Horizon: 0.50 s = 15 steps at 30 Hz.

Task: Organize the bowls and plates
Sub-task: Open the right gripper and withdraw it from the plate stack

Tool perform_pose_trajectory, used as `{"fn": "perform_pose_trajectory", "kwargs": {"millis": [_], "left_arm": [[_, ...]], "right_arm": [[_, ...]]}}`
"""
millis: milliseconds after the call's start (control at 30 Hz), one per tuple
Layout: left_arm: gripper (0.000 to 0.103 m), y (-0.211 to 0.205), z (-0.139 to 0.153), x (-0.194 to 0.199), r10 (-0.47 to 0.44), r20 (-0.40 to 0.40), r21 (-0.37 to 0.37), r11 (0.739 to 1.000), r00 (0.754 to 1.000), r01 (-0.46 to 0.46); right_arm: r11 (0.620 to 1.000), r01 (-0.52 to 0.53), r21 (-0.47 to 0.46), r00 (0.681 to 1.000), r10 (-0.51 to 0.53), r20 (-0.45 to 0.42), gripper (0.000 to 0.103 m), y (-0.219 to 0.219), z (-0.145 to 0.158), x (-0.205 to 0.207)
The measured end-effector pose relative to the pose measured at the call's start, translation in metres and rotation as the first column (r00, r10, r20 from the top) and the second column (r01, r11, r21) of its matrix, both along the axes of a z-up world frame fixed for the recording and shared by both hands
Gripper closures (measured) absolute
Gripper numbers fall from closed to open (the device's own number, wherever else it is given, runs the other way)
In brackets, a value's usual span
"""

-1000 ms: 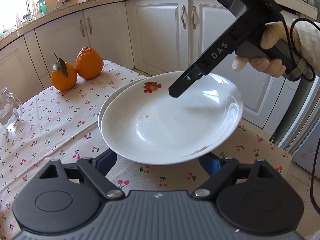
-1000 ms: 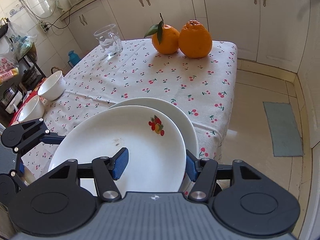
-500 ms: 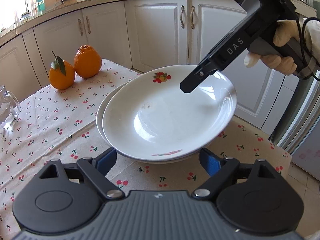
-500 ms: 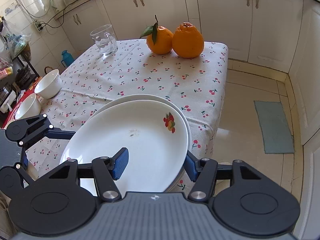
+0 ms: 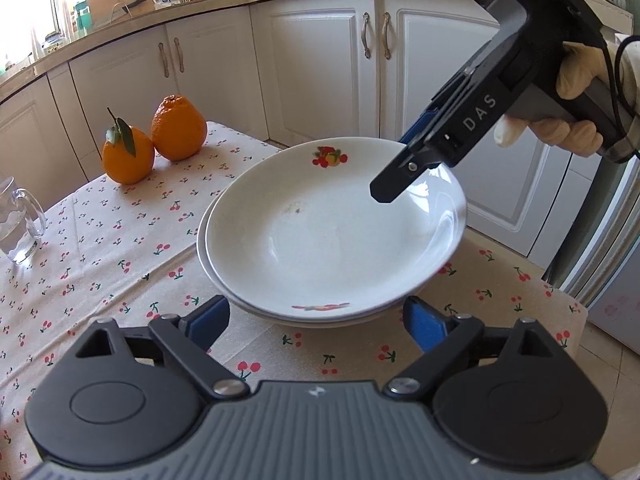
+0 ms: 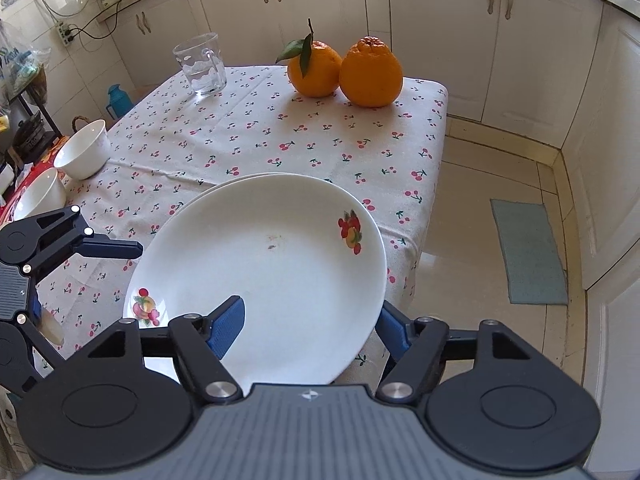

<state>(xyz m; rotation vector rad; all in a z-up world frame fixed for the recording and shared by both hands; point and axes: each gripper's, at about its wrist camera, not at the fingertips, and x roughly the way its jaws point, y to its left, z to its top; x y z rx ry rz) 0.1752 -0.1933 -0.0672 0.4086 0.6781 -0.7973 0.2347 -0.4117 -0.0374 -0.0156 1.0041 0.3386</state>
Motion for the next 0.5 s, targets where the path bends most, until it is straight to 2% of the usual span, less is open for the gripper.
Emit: {"fn": "perform_pose_trajectory", "kwargs": {"millis": [133, 200, 500], "left_arm": [[0.009, 0.002, 0.003, -0.003, 0.0, 0.013, -0.002, 1.0, 1.0, 0.0], [0.009, 0.004, 0.005, -0.004, 0.006, 0.018, -0.008, 1.0, 1.0, -0.006], [0.008, 0.024, 0.021, -0.014, 0.046, 0.067, -0.036, 0.998, 0.997, -0.043]], "right_arm": [[1.0, -0.01, -0.018, 1.0, 0.01, 0.017, 0.018, 0.005, 0.002, -0.004], [0.999, -0.011, -0.031, 0.999, 0.012, 0.042, 0.002, 0.009, 0.006, -0.008], [0.994, 0.039, -0.098, 0.992, -0.026, 0.127, 0.0, 0.04, 0.026, -0.029]]}}
